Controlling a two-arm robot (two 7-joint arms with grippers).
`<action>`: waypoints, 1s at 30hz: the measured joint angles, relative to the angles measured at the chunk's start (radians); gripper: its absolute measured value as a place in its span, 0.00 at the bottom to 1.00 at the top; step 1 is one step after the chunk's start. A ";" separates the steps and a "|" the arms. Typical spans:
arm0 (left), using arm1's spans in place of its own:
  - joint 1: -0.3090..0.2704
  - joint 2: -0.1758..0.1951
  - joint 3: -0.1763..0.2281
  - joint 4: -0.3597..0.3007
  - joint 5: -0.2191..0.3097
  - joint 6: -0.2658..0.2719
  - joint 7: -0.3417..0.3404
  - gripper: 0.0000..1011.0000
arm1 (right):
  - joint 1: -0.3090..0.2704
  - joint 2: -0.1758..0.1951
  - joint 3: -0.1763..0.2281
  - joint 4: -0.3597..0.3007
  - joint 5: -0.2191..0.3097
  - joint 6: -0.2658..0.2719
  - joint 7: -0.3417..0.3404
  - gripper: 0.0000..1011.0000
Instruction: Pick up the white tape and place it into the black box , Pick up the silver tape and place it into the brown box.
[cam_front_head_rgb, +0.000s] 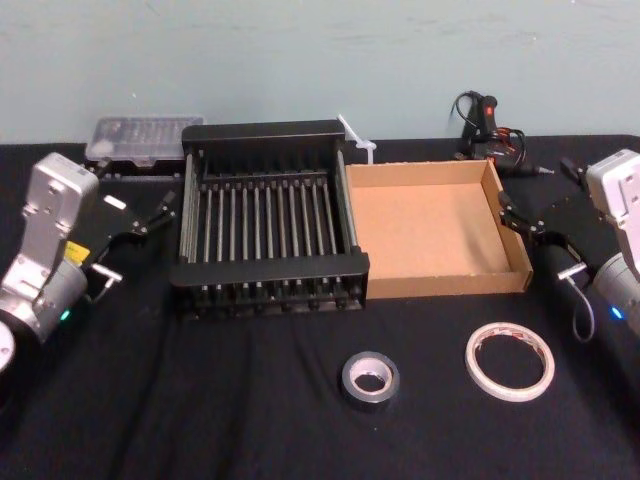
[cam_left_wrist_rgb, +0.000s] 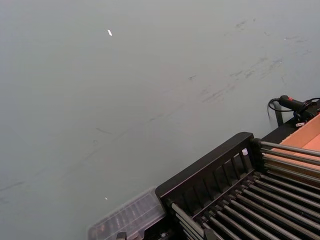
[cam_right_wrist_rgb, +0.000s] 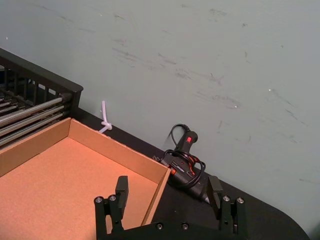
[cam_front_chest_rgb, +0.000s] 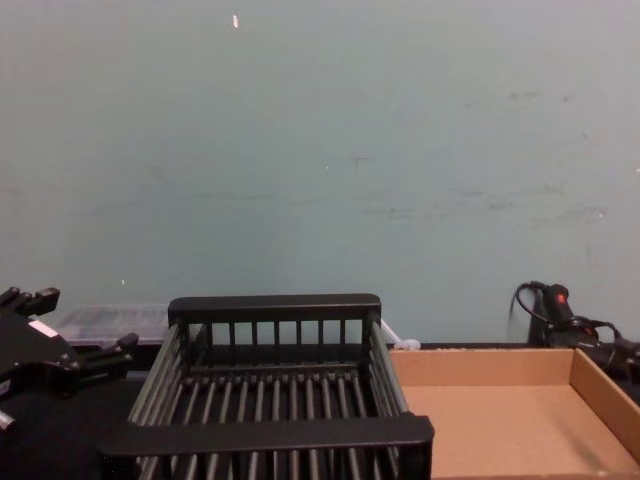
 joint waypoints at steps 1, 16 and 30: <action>0.000 0.000 0.000 0.000 0.000 0.000 0.000 0.99 | 0.000 0.000 0.000 0.000 0.000 0.000 0.000 0.99; 0.000 0.000 0.000 0.000 0.000 0.000 0.000 0.99 | 0.000 0.000 0.000 0.000 0.000 0.000 0.000 0.99; 0.000 0.000 0.000 0.000 0.000 0.000 0.000 0.99 | -0.032 0.001 0.049 -0.050 0.044 0.015 0.038 0.99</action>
